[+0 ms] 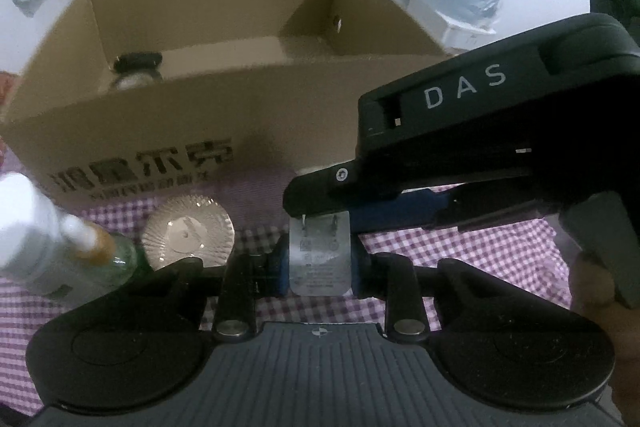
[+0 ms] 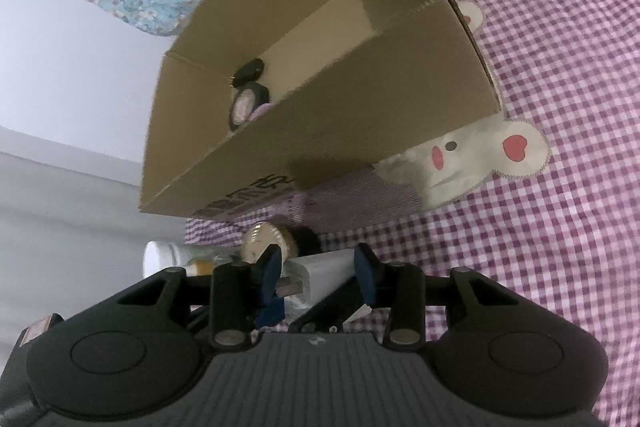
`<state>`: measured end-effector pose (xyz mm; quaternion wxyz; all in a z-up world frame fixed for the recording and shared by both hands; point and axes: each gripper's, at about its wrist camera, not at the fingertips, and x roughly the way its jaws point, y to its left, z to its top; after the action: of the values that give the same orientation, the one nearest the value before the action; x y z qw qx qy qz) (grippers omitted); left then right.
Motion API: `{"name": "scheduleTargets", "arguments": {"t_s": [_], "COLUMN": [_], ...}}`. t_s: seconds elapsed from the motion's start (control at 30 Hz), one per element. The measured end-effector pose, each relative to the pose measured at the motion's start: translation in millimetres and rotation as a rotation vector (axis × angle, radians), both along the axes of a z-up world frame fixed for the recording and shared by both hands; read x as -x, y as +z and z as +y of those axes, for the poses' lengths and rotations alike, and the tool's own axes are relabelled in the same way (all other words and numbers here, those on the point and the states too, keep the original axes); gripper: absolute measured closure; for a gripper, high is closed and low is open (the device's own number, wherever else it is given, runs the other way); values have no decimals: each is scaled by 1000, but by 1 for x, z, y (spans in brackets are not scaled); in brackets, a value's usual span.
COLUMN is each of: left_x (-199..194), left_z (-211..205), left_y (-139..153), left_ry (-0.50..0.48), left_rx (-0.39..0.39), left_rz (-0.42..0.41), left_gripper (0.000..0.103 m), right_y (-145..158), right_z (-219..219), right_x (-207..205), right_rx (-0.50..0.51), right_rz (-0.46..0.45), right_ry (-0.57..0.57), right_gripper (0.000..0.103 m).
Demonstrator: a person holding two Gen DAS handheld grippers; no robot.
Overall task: Organize rigid objects
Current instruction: 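Carry the white charger plug into the box and open the right tool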
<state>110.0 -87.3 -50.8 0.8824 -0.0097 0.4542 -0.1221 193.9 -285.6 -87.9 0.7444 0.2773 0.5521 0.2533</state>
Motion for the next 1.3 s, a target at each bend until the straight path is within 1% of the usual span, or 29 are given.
{"name": "scheduleTargets", "arguments": {"t_s": [0.07,0.17,0.23,0.3,0.37,0.43,0.5,0.57,0.7,0.77,0.87,1.03,1.17,1.3], "left_x": [5,8,4,-4,-18,-34,-51,-76,-114,-138,-173,-214,-226,-235], "left_z": [0,0,1,1,3,4,3,9,15,22,35,49,53,56], "left_y": [17,45,65,83,99,111,116,116,110,101,82,41,23,22], "left_ry": [-5,-15,-20,-26,-26,-24,-21,-11,16,46,99,167,185,184], "left_rx": [-2,-20,-34,-30,-5,-5,-29,-29,-82,-79,-68,-94,-108,-113], "left_rz": [-26,-78,-117,-139,-133,-133,-125,-93,-41,15,99,207,236,229], "left_gripper": [77,77,77,77,77,77,77,77,77,77,77,77,77,77], "right_y": [13,40,61,81,98,111,118,121,111,101,83,46,23,13], "right_z": [-2,-4,-3,1,6,14,21,25,35,41,54,76,88,90], "right_x": [6,12,11,6,-4,-17,-34,-54,-97,-115,-142,-175,-191,-196], "right_rx": [-16,-39,-50,-61,-97,-91,-88,-105,-124,-128,-112,-61,-34,-43], "right_rz": [-24,-84,-134,-180,-202,-219,-226,-198,-127,-97,-54,11,46,50], "right_ry": [-5,-4,-1,0,14,23,30,31,25,27,24,32,33,30], "right_gripper": [60,60,60,60,60,60,60,61,62,62,62,62,62,62]}}
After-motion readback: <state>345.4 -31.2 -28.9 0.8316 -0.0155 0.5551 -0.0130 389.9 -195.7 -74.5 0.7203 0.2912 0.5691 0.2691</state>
